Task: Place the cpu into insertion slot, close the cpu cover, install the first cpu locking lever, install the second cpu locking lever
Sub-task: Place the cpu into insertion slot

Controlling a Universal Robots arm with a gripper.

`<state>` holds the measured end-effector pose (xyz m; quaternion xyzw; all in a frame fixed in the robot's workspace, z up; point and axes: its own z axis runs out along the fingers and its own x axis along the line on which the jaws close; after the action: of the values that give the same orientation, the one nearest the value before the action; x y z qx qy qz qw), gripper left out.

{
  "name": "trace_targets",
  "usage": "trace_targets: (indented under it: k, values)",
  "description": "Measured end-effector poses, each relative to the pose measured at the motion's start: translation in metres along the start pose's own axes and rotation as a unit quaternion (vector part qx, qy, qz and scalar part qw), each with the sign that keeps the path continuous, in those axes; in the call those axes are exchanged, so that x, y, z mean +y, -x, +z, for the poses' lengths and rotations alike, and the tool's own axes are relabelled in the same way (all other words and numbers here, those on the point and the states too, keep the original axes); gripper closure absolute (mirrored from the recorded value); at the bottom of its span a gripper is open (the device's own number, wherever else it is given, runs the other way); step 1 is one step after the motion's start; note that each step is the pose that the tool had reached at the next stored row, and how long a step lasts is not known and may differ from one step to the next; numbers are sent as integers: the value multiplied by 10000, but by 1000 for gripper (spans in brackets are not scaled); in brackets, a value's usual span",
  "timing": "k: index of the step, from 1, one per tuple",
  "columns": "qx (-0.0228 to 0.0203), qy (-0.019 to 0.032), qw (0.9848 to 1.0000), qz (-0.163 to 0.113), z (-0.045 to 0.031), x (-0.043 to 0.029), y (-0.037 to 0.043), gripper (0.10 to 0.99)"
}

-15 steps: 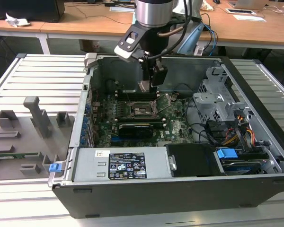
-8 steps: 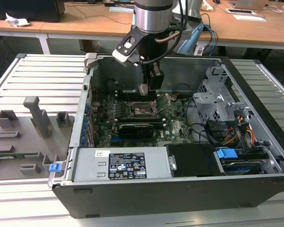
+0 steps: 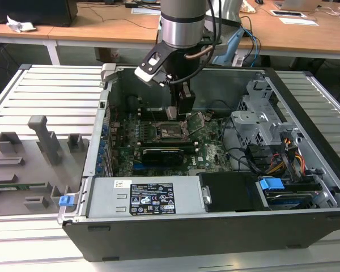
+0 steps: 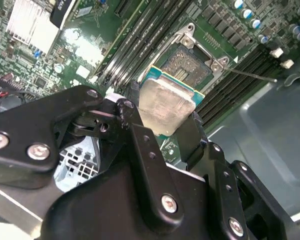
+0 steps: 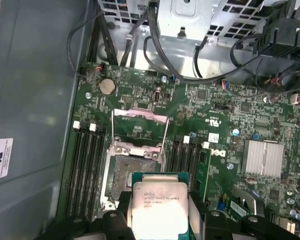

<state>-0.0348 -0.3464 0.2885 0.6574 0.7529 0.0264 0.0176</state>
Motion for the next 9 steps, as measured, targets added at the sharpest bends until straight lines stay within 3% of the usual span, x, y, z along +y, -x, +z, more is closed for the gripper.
trace_targets:
  k: [5, 9]
  values:
    - [-13, 2, 9998, 207, 71, -6, -10, 549]
    - [-13, 3, 9998, 221, 173, -18, -48, 549]
